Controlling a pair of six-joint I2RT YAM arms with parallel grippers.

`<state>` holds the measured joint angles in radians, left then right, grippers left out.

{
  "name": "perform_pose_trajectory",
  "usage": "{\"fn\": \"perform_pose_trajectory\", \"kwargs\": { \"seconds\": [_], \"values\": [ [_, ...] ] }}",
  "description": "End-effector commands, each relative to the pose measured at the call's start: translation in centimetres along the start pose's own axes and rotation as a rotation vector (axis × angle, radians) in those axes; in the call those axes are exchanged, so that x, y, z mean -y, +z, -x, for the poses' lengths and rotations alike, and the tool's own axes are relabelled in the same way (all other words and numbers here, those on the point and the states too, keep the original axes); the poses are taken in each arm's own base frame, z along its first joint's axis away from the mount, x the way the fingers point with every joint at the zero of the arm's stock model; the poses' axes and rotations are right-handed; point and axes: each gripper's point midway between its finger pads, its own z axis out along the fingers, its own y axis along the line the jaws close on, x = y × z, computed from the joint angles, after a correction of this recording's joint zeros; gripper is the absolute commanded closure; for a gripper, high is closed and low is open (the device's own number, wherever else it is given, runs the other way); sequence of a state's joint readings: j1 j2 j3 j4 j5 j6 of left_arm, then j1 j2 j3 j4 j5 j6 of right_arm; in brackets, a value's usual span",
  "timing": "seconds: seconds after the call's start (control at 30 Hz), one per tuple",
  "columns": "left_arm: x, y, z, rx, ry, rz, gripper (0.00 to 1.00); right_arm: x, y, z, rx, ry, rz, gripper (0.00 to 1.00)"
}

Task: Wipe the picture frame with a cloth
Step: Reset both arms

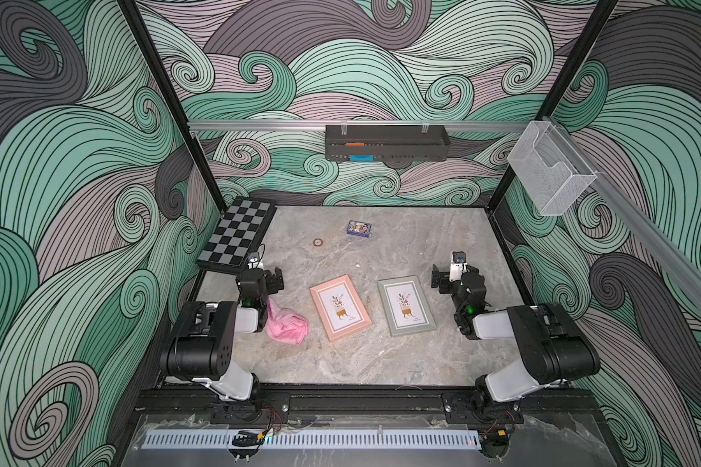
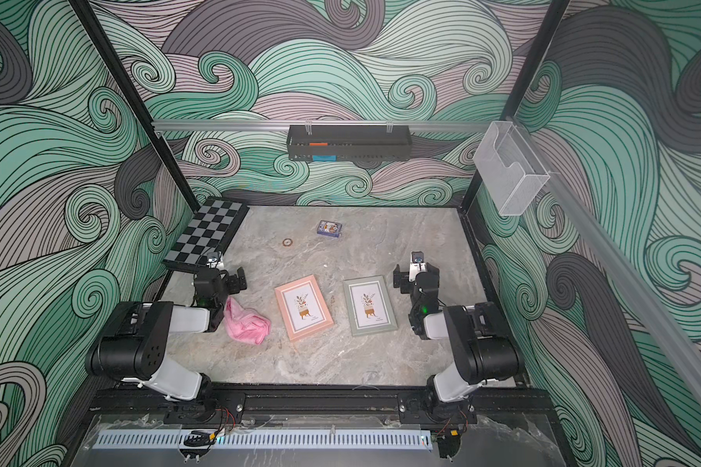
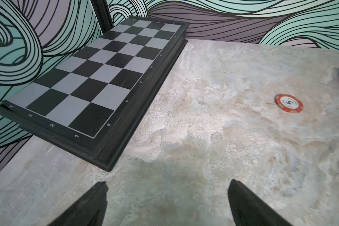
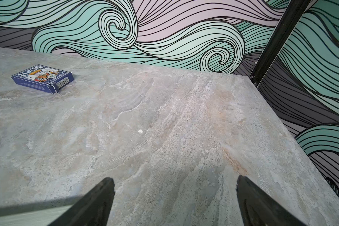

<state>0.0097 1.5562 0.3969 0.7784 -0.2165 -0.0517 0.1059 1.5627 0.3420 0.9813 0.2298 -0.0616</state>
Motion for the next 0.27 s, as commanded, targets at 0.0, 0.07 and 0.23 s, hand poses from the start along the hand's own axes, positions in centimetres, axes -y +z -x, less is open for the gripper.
{"fn": "perform_pose_trajectory", "kwargs": {
  "seconds": [0.0,0.07,0.23],
  "values": [
    [0.00,0.09,1.53,0.011,0.012,0.002,0.01,-0.40,0.25,0.78,0.028,-0.002,0.028,0.01],
    [0.12,0.09,1.94,0.056,0.021,-0.001,0.01,-0.45,0.48,0.77,0.020,0.004,0.045,0.01],
    [0.04,0.41,1.75,-0.011,-0.007,-0.020,0.01,-0.44,0.44,0.81,0.019,0.009,0.052,0.01]
  ]
}}
